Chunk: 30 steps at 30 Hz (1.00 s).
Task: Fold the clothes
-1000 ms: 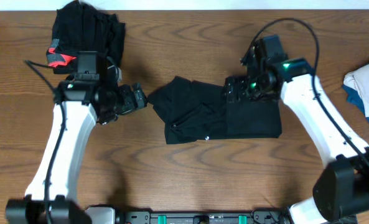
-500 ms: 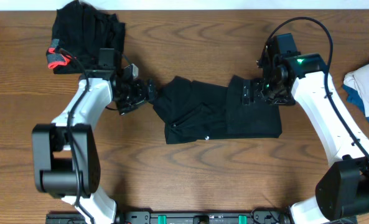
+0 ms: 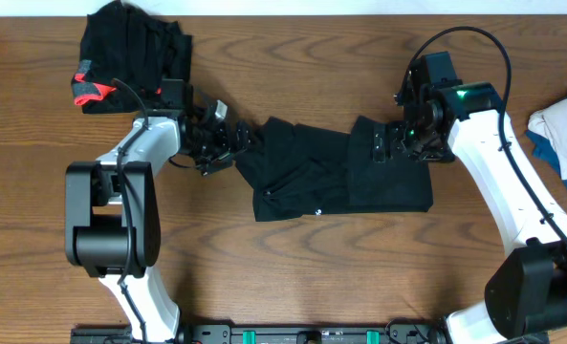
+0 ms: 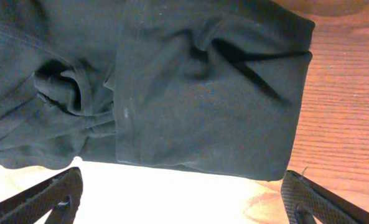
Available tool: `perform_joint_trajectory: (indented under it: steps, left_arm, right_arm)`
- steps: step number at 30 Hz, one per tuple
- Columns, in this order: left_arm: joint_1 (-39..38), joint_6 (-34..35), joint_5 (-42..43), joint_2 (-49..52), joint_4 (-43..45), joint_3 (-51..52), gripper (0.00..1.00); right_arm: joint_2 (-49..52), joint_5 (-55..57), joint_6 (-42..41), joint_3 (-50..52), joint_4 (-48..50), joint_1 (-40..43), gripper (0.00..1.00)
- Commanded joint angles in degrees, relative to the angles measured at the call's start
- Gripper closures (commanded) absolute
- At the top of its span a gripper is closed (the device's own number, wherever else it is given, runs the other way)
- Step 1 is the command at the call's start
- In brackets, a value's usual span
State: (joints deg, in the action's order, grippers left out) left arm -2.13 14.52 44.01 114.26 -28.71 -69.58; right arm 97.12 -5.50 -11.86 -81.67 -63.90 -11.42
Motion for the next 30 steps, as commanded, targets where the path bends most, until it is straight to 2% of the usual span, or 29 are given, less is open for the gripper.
perform_joint_trajectory:
  steps: [1,18,29,30]
  left_arm:
    - [-0.2,-1.2,1.1,4.5,-0.6,1.1,0.02]
    - [-6.5,-0.3,1.9,4.5,-0.1,1.2,0.00]
    - [-6.1,-0.5,1.4,4.5,-0.1,1.2,0.94]
    - [-5.8,-0.5,1.4,4.5,-0.1,1.2,0.94]
  right_arm:
    - [0.0,0.6,0.8,-0.4,-0.1,0.4,0.01]
    - [0.0,0.6,0.8,-0.4,0.2,0.4,0.01]
    - [0.0,0.8,1.3,-0.4,0.2,0.4,0.01]
    - [0.0,0.8,1.3,-0.4,0.2,0.4,0.01]
